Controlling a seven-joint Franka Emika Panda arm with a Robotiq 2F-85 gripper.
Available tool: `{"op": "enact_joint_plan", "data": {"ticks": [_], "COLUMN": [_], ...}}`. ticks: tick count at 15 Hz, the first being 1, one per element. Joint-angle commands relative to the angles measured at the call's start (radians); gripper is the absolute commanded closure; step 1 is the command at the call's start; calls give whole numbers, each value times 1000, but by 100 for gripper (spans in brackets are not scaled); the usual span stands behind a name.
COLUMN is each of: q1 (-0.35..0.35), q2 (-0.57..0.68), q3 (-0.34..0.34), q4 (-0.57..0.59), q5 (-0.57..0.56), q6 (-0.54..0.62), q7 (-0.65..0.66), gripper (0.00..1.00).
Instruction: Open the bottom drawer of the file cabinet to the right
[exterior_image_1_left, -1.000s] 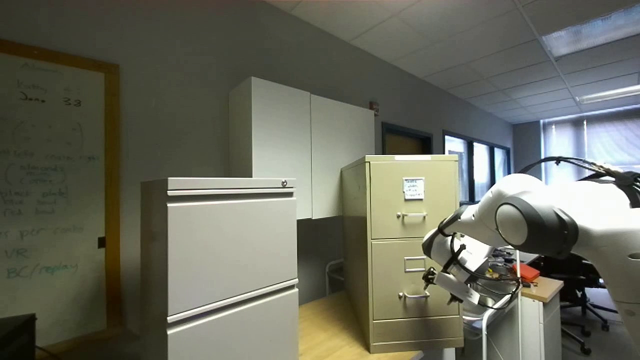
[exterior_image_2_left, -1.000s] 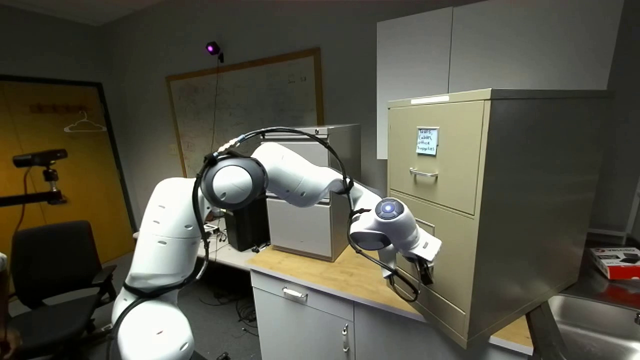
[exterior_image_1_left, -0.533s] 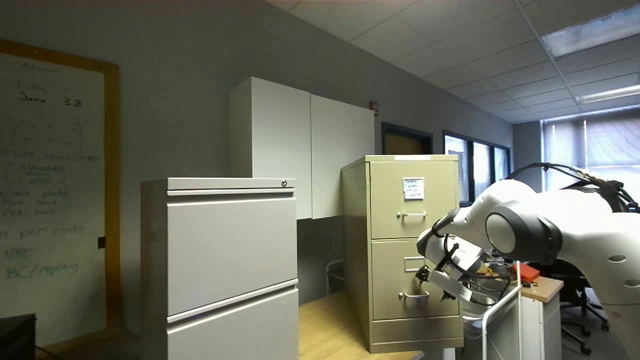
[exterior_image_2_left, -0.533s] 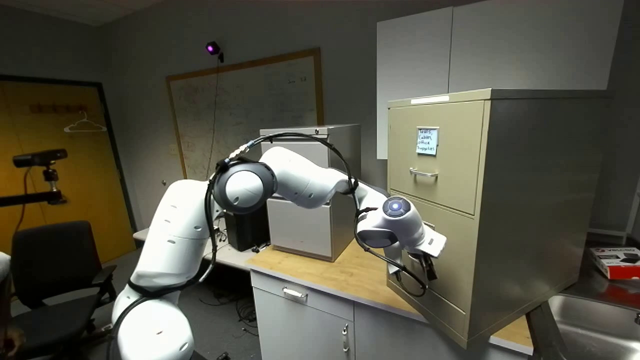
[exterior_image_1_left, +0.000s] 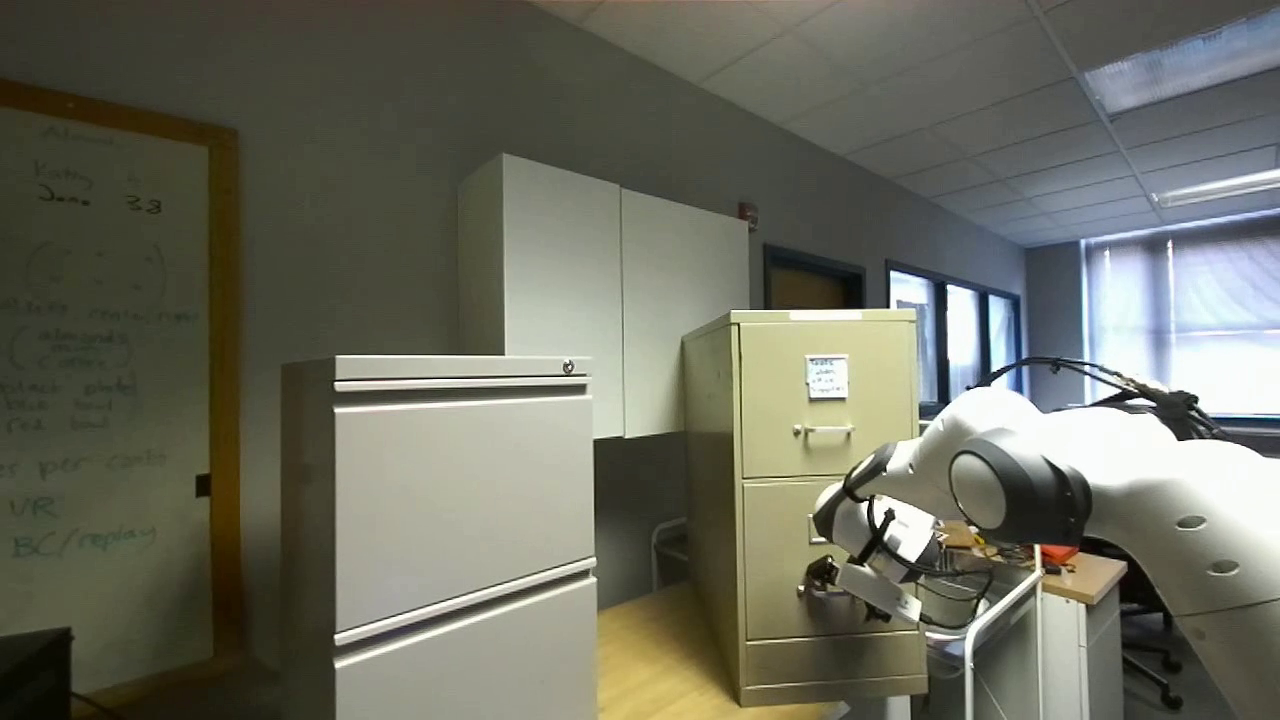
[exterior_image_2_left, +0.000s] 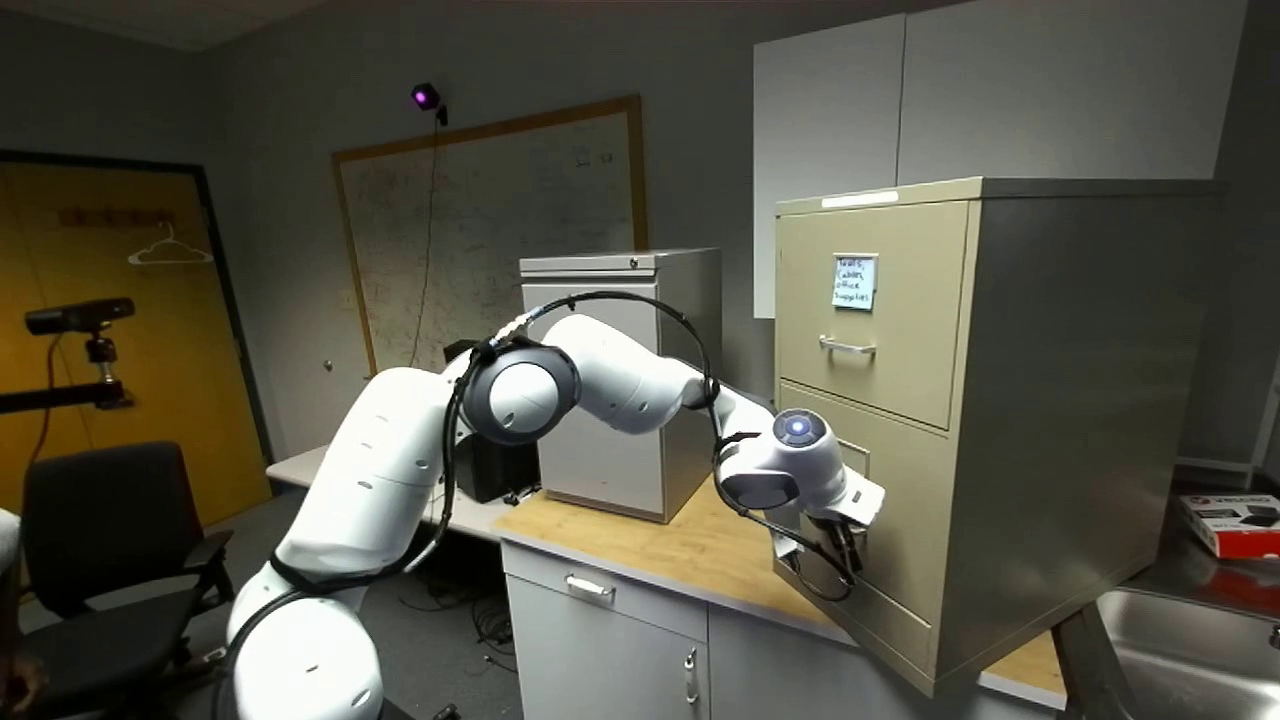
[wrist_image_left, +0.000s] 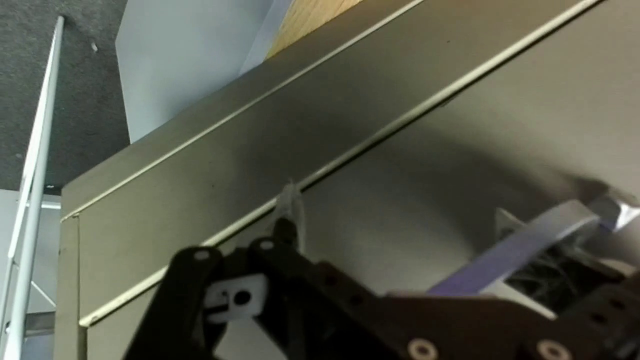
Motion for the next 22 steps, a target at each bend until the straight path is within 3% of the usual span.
{"op": "enact_joint_plan", "data": {"ticks": [1,2,3,4,6,10,12,15,19,22], "q1": [-54,-64,-71,-76,-87,-107,-98,-132,-213,-273], "q2": [51,48,42,34,4,-60,-90,-125,-134,-133], "q3": [71,84,92,98,107,135,142,207,278,333], "q4": [57,51,39,26,-4,-69,-120,-209,-216,-209], "q5": [-70,-77,-85,-93,-110,-111,-52,76,282,426], "q6": [7,11,21,25,22,-23,-31,8,-12,-47], "q7": [66,63,62,64,55,32,-16,-124,-281,-501], "gripper": [0,0,25,26,37,68,83,89,93,96]}}
